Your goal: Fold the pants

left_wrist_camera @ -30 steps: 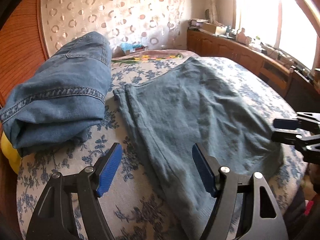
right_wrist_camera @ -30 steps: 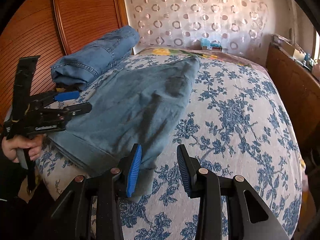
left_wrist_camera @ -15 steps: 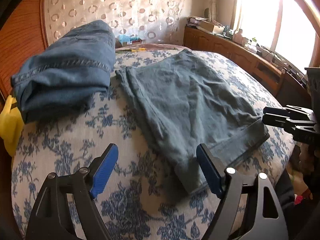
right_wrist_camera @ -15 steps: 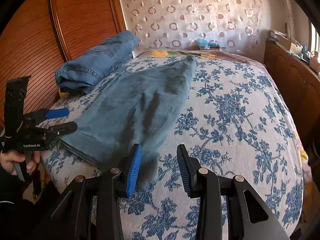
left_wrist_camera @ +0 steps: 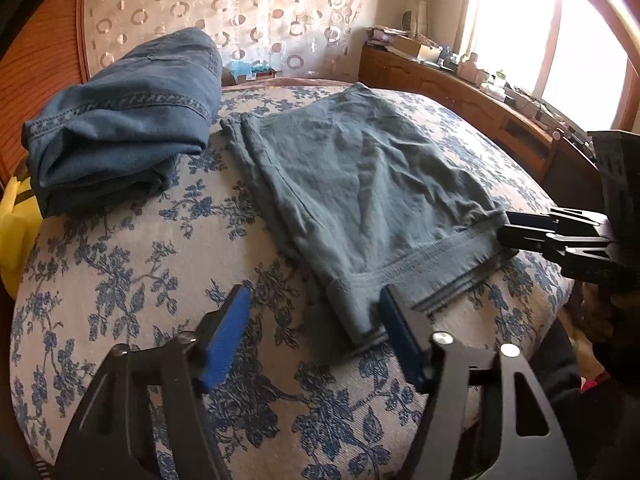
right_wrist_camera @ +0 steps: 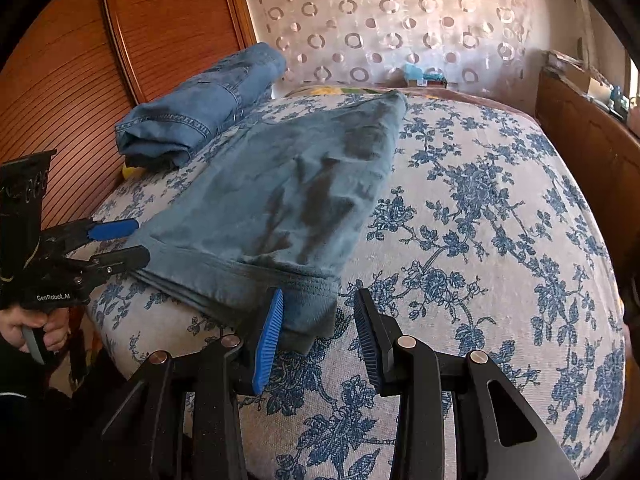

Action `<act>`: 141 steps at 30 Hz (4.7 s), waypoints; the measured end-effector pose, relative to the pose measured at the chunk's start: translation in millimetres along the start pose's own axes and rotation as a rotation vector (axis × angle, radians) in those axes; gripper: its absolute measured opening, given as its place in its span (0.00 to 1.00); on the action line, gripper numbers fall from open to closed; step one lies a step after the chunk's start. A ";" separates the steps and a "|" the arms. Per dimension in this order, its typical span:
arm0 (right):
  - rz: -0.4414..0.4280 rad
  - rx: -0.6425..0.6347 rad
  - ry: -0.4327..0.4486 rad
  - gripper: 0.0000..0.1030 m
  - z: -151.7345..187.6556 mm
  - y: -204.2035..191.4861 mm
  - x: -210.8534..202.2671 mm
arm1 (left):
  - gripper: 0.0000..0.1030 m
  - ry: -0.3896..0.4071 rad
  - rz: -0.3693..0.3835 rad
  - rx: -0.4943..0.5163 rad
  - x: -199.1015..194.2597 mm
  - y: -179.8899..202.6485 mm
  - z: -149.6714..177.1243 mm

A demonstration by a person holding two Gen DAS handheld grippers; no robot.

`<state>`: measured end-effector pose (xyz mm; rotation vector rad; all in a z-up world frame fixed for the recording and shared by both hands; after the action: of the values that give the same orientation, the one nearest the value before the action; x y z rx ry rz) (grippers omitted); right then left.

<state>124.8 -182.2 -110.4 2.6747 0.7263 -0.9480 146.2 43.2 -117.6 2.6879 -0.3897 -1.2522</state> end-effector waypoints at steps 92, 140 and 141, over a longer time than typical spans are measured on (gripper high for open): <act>0.042 -0.045 0.130 0.27 -110.6 43.5 23.7 | 0.54 0.153 0.010 -0.017 21.8 -4.2 -116.4; -0.044 -0.051 -0.003 0.13 -39.8 43.7 20.1 | 0.11 0.007 0.008 0.086 26.6 8.1 -59.2; -0.043 -0.051 -0.003 0.13 -35.9 43.7 15.2 | 0.11 0.007 0.017 0.093 23.0 11.9 -55.8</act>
<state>176.7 -201.2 -91.0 2.6224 0.7997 -0.9311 201.2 26.6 -95.8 2.7591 -0.4805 -1.2494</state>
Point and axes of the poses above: each gripper's, at about its wrist camera, not at the fingertips, and x roughly the way its jaws point, y to its right, z to its underside, the point moved 7 cm from there along x, roughly the way its jaws point, and after that the axes turned 11 degrees about -x, right-handed, at the moved point
